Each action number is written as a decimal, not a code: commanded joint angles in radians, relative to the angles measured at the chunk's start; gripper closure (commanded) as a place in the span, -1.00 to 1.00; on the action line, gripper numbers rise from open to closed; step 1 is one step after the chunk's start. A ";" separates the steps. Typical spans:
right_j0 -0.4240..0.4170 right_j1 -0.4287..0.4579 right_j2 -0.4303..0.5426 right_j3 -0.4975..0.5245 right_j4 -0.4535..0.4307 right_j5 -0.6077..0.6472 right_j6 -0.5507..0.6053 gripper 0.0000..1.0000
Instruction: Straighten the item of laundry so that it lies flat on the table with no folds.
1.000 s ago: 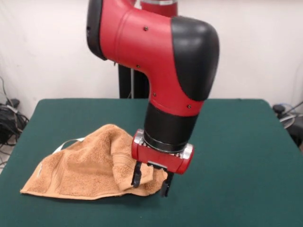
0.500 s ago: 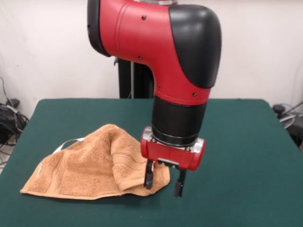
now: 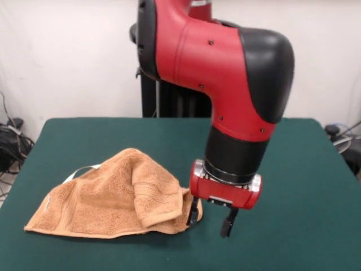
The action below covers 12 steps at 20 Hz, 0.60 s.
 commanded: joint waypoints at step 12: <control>0.017 0.035 -0.048 0.054 0.012 -0.003 0.255 -1.00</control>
